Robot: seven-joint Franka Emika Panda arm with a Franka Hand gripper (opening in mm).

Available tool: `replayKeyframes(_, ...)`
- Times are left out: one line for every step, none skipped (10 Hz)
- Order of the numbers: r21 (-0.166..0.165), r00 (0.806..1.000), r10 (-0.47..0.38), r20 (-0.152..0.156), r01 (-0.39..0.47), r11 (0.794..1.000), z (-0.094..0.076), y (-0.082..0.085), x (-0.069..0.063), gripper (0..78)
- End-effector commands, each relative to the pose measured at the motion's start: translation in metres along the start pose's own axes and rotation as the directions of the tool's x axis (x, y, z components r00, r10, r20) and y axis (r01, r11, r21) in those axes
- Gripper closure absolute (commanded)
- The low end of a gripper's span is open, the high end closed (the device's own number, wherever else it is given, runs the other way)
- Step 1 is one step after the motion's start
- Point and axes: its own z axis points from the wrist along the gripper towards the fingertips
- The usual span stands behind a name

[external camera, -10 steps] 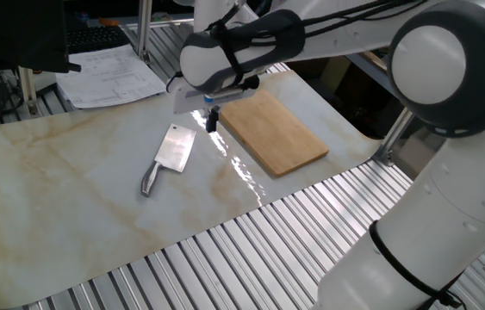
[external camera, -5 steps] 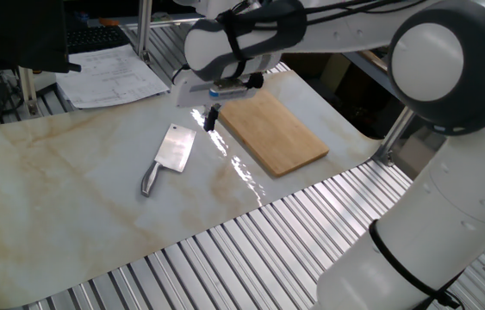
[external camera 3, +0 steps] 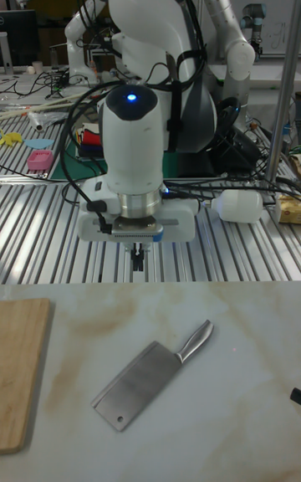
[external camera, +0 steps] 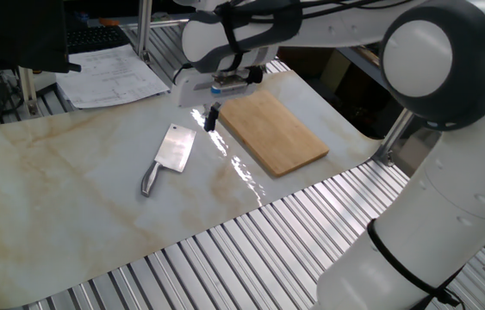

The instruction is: Put the knife on the cutting board

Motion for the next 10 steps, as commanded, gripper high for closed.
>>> replayKeyframes(0.012,0.995,0.095,0.003,-0.095,0.995,0.006,0.007,-0.005,77.6)
replayKeyframes(0.012,0.992,0.126,0.009,-0.126,0.992,0.026,0.029,-0.016,77.6)
replayKeyframes(0.011,0.987,0.16,0.012,-0.16,0.987,0.039,0.046,-0.024,77.6)
replayKeyframes(0.013,0.979,0.206,0.014,-0.206,0.978,0.048,0.063,-0.03,77.6)
replayKeyframes(0.022,0.963,0.268,0.018,-0.269,0.963,0.054,0.075,-0.033,77.6)
replayKeyframes(0.025,0.943,0.332,0.034,-0.332,0.943,0.062,0.084,-0.035,77.6)
replayKeyframes(0.022,0.939,0.343,0.036,-0.344,0.939,0.068,0.086,-0.038,77.6)
replayKeyframes(0.019,0.936,0.351,0.035,-0.352,0.936,0.074,0.088,-0.039,77.6)
replayKeyframes(0.018,0.928,0.37,0.035,-0.371,0.928,0.08,0.091,-0.041,77.6)
replayKeyframes(0.019,0.918,0.396,0.038,-0.397,0.918,0.082,0.093,-0.041,77.6)
